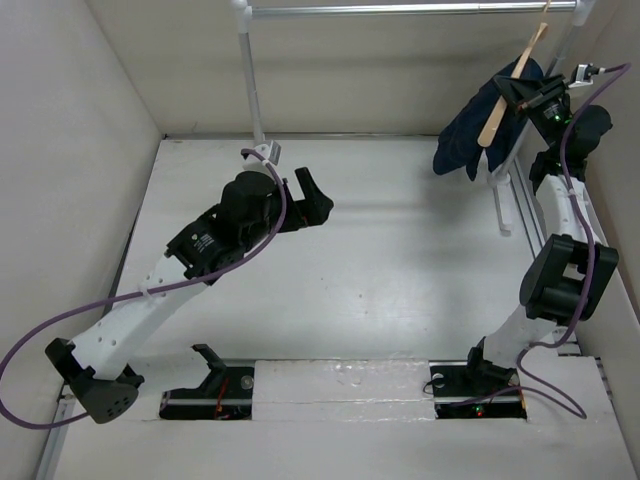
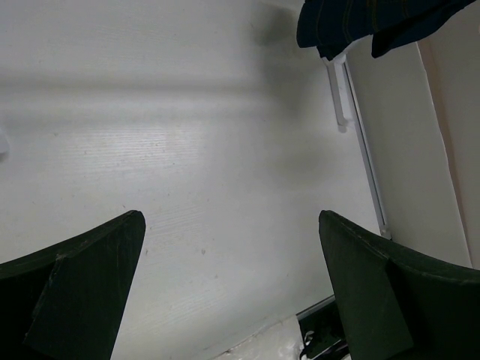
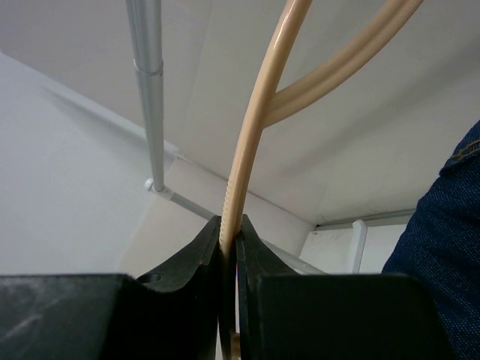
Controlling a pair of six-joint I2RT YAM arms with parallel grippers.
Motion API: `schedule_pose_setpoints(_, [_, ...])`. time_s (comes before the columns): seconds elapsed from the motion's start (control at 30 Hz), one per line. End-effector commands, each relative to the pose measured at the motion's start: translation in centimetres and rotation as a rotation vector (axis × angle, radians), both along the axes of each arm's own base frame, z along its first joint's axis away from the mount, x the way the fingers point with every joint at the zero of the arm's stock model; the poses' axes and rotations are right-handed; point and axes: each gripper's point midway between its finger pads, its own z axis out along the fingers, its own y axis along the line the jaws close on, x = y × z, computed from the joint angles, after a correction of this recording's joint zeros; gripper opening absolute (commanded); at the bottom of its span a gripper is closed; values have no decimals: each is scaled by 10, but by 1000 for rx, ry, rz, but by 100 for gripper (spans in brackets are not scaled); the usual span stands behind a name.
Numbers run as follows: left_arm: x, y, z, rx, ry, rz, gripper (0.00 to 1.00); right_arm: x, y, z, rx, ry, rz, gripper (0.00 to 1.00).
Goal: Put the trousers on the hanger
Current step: Place the hanger at the clothesline.
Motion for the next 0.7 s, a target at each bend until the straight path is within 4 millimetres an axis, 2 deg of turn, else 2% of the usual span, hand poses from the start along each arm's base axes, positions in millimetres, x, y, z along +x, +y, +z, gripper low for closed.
schedule_pose_setpoints(0.0, [-1, 4, 11, -33, -28, 14, 99, -35, 10, 52, -136, -234, -29, 5])
schedule_pose_setpoints(0.1, [0, 3, 6, -23, -17, 16, 99, -37, 8, 42, -153, -216, -32, 39])
schedule_pose_setpoints(0.13, [0, 4, 7, -24, -20, 15, 99, -38, 9, 41, -163, -218, -33, 57])
schedule_pose_setpoints(0.23, [1, 3, 4, -16, -14, 16, 99, -46, 4, 45, -202, -232, -59, 81])
schedule_pose_setpoints(0.27, [1, 2, 6, -21, -20, 13, 99, -46, -1, 44, -214, -207, -71, 85])
schedule_pose_setpoints(0.37, [1, 0, 11, -22, -42, -6, 99, -57, -11, 54, -295, -207, -131, 92])
schedule_pose_setpoints(0.4, [1, 0, 13, -22, -46, -8, 99, -67, -15, 64, -333, -236, -168, 100])
schedule_pose_setpoints(0.53, [2, 1, 24, -18, -77, -13, 99, -84, -24, 68, -421, -235, -233, 100])
schedule_pose_setpoints(0.63, [3, 4, 38, -15, -100, -5, 99, -104, -26, 75, -485, -237, -286, 100])
schedule_pose_setpoints(0.67, [2, 3, 42, -13, -107, -18, 99, -118, -26, 82, -502, -237, -314, 100])
